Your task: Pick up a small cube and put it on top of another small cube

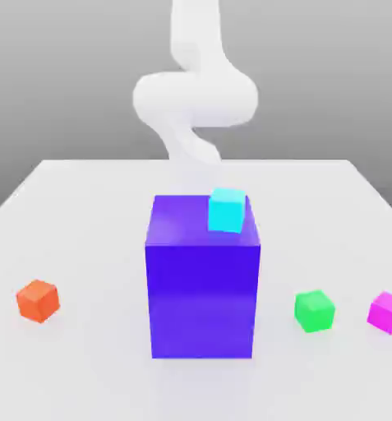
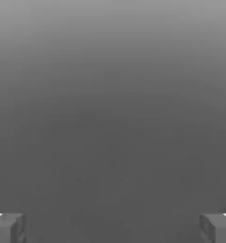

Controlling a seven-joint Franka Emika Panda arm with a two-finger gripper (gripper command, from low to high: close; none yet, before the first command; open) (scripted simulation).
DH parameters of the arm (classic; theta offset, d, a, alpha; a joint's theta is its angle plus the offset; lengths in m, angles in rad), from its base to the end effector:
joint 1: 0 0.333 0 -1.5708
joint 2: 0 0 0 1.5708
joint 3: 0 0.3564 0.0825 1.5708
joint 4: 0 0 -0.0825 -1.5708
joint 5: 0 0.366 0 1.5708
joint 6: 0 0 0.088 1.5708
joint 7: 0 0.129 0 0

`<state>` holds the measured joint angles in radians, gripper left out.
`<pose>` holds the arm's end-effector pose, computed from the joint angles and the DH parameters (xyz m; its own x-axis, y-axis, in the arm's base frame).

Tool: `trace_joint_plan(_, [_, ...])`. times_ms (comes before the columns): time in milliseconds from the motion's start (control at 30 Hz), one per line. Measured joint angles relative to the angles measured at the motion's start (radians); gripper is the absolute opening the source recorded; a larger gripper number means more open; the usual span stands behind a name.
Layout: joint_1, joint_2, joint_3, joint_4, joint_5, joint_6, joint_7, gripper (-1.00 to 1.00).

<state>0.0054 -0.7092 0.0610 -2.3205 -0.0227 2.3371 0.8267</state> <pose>0.3502 0.0315 0.6862 0.5435 -0.6786 0.4941 -0.5128 -0.7344 -0.4446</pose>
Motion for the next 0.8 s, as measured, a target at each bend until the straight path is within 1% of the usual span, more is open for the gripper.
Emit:
trace_joint_plan(267, [0.027, 0.293, 0.198, -0.067, -0.091, 0.121, 0.100, 0.00])
trace_joint_plan(500, [0.078, 0.548, 0.342, -0.123, -0.197, 0.223, 0.205, 0.00])
trace_joint_plan(667, [0.180, 0.731, 0.401, -0.163, -0.271, 0.295, 0.278, 0.00])
trace_joint_plan(800, [0.242, 0.870, 0.433, -0.197, -0.297, 0.357, 0.314, 0.00])
